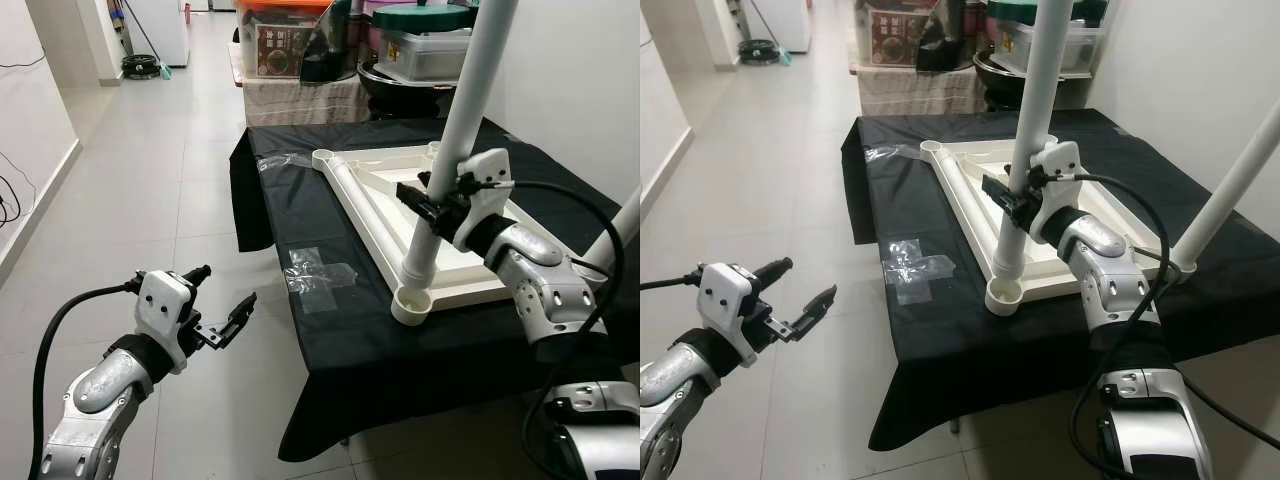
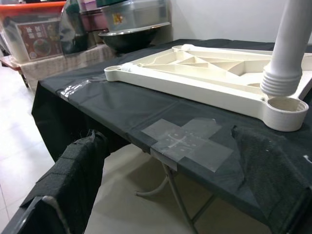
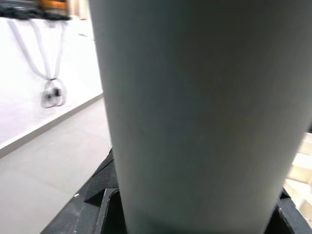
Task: Building children table
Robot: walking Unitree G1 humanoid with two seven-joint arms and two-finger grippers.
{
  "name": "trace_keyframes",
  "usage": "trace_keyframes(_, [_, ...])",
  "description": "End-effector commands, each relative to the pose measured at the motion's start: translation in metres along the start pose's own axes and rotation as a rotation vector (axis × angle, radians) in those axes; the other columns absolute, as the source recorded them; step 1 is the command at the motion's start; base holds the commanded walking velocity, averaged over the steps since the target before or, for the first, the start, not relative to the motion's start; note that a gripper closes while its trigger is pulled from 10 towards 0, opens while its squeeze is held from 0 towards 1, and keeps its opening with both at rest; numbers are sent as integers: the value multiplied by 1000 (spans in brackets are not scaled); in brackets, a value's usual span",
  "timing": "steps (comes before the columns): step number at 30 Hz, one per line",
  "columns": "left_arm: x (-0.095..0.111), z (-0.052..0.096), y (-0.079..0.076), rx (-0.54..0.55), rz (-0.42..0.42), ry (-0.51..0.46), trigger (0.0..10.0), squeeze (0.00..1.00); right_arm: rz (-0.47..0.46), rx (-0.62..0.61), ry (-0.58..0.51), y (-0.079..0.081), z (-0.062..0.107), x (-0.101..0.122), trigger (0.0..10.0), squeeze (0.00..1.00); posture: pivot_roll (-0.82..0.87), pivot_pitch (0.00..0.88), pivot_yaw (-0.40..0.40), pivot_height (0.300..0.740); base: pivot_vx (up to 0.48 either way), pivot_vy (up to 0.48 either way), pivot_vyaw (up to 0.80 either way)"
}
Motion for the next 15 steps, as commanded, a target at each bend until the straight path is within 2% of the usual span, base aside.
trace_keyframes(1, [-2,0,-4,-4,1,11,10000,0,34,51,-9,2,2,0,0,0,113,0,-75,740,0,0,0])
trace_keyframes(8, [-2,1,-2,11,-1,10,10000,0,21,73,17,-2,1,-8,0,0,113,0,-75,740,0,0,0])
trace_keyframes(12, [-2,1,-3,20,1,9,10000,0,66,107,52,1,1,-17,0,0,119,0,-80,740,0,0,0])
trace_keyframes(15, [-3,3,-2,26,1,12,10000,0,60,134,78,2,4,-25,0,0,120,0,-83,740,0,0,0])
Point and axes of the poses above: a point about 5 cm out from each wrist's last joint towards the gripper, its own z axis pointing back from the gripper into the wrist, its own x axis along the axis of the wrist's last joint, y = z × x, the point moved 6 cm from there along -z, pointing out of the wrist towards the gripper, and after that the axes turned 1 degree about z, right-handed, at the moved point
